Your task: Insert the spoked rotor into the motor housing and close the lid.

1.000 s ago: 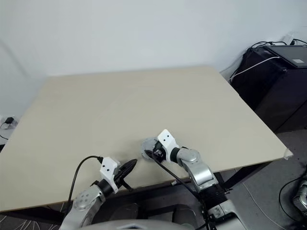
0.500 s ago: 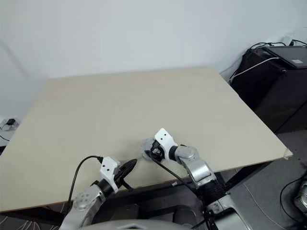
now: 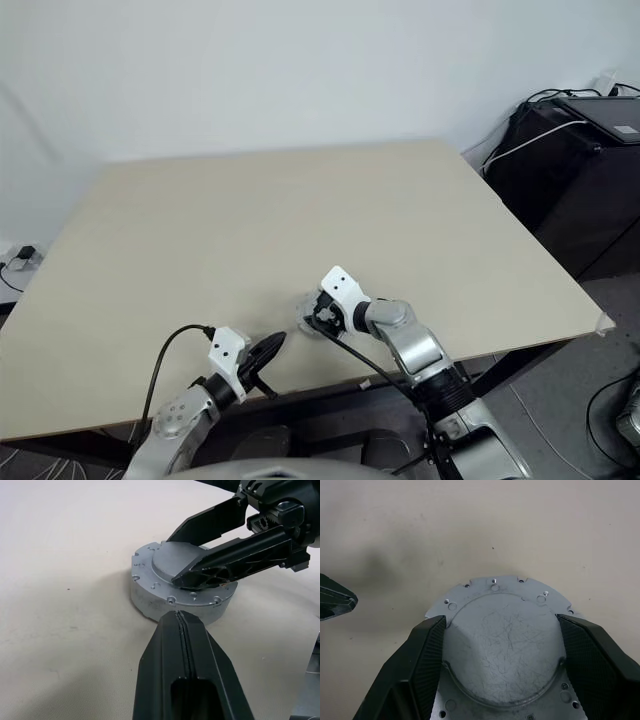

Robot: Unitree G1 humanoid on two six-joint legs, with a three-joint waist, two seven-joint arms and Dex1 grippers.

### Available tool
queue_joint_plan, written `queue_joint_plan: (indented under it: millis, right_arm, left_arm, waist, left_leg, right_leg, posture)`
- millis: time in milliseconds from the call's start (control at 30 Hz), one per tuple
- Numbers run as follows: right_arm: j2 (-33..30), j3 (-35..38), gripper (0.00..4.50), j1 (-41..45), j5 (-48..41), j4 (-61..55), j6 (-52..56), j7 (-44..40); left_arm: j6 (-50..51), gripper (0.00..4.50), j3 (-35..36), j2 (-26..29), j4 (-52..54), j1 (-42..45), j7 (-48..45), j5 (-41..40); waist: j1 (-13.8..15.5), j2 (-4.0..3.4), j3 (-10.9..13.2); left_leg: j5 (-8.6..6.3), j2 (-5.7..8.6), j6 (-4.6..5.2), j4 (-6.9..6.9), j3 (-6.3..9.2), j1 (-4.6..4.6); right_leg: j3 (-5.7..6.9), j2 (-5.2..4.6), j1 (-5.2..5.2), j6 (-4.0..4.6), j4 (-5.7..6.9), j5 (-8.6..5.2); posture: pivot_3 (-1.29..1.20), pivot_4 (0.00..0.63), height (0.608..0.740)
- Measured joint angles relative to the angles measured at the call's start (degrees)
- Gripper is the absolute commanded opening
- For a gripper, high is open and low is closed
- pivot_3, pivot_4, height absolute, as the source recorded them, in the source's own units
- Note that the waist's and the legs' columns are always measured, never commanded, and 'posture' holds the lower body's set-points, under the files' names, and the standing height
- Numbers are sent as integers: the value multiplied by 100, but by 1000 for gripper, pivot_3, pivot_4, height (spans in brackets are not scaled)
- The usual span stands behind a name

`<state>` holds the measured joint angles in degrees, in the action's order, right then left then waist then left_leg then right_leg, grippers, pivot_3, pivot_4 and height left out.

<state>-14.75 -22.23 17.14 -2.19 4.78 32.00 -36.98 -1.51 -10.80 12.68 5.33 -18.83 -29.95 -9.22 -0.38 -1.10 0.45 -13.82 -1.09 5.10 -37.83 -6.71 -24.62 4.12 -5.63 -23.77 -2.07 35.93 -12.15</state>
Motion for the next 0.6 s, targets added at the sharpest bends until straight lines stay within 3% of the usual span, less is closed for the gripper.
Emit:
queue_joint_plan:
  millis: [367, 600]
  right_arm:
    - [0, -145, 3182, 92, 16, -106, 367, 164]
    - [1, -210, 3182, 124, 22, -89, 373, 221]
  left_arm:
    - [53, 0, 157, -156, -12, 146, 335, 8]
    - [1378, 0, 633, -324, -19, 988, 1059, -101]
  waist:
    - [4, 3, -8]
    - [3, 13, -19]
  left_leg:
    - [0, 0, -1, 0, 1, 2]
    - [2, 0, -2, -5, 2, 8]
  right_leg:
    - [0, -2, 2, 0, 1, 0]
    - [4, 6, 9, -4, 5, 3]
  posture:
    - [0, 0, 740]
    - [0, 0, 740]
